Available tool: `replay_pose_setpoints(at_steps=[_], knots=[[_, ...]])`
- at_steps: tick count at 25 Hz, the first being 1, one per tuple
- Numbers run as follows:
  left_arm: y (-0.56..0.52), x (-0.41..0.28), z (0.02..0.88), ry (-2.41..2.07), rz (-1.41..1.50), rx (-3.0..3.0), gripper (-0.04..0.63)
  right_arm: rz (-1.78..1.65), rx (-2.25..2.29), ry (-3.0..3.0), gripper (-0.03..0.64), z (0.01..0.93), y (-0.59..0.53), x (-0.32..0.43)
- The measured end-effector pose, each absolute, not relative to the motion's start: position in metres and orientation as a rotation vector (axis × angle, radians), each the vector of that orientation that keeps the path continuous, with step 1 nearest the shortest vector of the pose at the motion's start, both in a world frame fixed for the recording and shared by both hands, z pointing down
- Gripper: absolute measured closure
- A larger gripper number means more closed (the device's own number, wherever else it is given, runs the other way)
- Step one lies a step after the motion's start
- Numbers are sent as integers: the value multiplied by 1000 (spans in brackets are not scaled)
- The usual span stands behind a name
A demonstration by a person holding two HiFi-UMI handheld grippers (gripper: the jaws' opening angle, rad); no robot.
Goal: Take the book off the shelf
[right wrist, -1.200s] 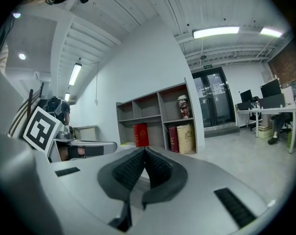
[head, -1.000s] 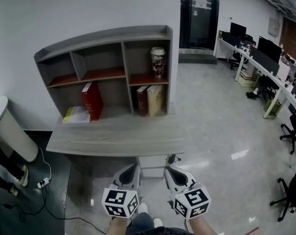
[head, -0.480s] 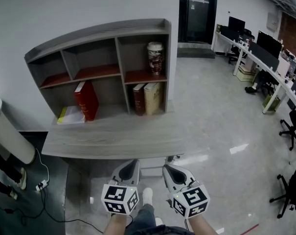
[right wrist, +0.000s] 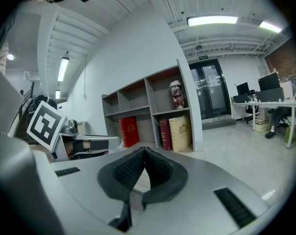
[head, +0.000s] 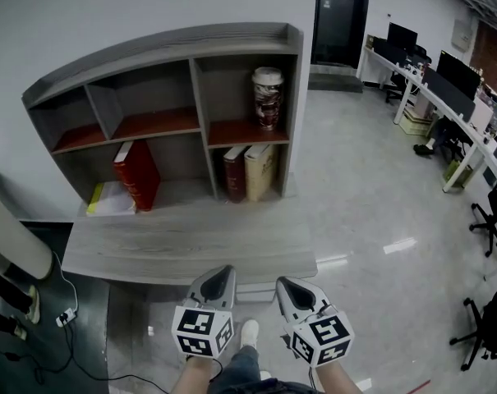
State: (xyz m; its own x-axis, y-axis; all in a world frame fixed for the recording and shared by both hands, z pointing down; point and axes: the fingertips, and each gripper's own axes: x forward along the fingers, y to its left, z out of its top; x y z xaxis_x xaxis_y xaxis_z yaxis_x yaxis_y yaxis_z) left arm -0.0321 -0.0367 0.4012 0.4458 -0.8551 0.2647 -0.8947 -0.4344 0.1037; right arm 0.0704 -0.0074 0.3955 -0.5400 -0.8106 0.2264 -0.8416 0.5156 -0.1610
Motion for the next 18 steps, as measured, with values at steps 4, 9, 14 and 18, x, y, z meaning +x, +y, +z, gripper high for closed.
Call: replay_pose_setpoints(at_steps=[4, 9, 14, 18], knots=[[-65, -37, 407, -1495, 258, 2456, 584, 414, 1436, -2606, 609, 401, -35, 65], [-103, -48, 412, -1491, 275, 2441, 584, 440, 1449, -2579, 609, 404, -68, 60], [-141, -57, 417, -1476, 278, 2434, 584, 453, 1454, -2552, 609, 410, -99, 54], [-168, -59, 424, -1456, 291, 2431, 584, 473, 1463, -2527, 609, 415, -122, 53]])
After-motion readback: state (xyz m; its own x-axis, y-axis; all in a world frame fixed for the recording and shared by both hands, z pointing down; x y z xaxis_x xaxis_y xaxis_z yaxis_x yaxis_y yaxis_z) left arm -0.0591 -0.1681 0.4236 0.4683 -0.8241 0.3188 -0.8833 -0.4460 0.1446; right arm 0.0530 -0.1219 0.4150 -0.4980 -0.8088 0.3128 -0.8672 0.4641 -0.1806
